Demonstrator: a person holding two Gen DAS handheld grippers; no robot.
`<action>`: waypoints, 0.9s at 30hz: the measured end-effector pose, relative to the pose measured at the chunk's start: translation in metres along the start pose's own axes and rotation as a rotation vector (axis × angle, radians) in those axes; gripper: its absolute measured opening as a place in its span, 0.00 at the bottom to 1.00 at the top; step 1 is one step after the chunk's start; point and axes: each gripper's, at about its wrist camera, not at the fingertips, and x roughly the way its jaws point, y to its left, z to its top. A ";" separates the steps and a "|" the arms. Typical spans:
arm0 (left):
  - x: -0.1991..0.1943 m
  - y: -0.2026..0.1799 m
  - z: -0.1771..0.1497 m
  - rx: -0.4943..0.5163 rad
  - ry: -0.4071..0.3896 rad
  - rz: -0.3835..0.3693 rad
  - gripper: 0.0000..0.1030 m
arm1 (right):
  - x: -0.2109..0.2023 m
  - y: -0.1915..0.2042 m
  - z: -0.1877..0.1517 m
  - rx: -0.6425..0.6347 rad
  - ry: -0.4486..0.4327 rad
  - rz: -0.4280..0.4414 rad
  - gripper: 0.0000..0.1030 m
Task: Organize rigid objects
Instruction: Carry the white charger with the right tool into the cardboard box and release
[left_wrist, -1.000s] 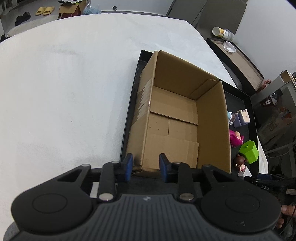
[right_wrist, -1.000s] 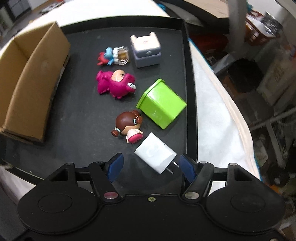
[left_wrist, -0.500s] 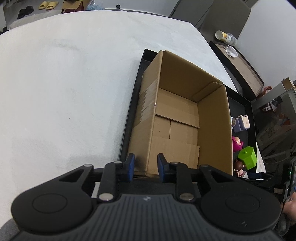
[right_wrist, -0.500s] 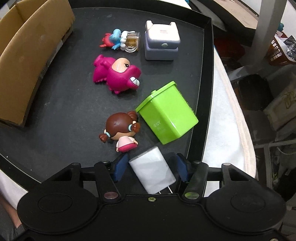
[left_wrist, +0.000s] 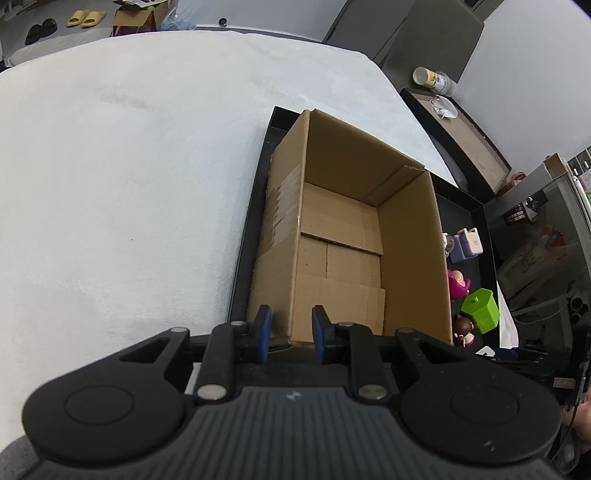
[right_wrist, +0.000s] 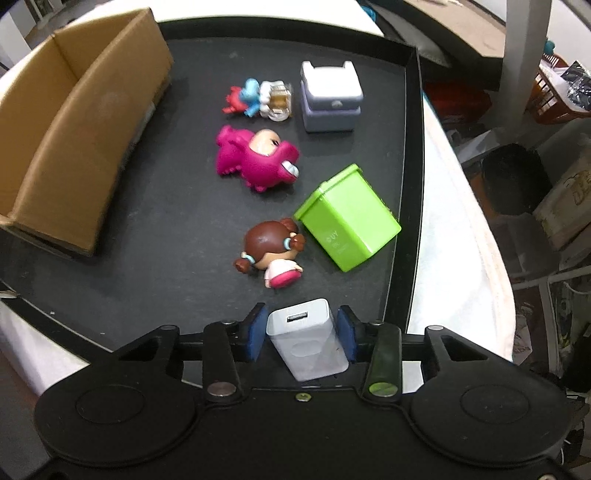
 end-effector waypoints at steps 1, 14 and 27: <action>-0.001 0.000 0.000 0.002 -0.003 -0.003 0.19 | -0.003 0.000 0.000 0.006 -0.005 0.001 0.39; -0.009 0.003 -0.003 0.013 -0.018 -0.031 0.15 | -0.060 0.020 0.011 0.020 -0.122 0.017 0.37; -0.009 0.002 -0.004 0.038 -0.022 -0.033 0.15 | -0.105 0.049 0.039 -0.039 -0.210 0.035 0.37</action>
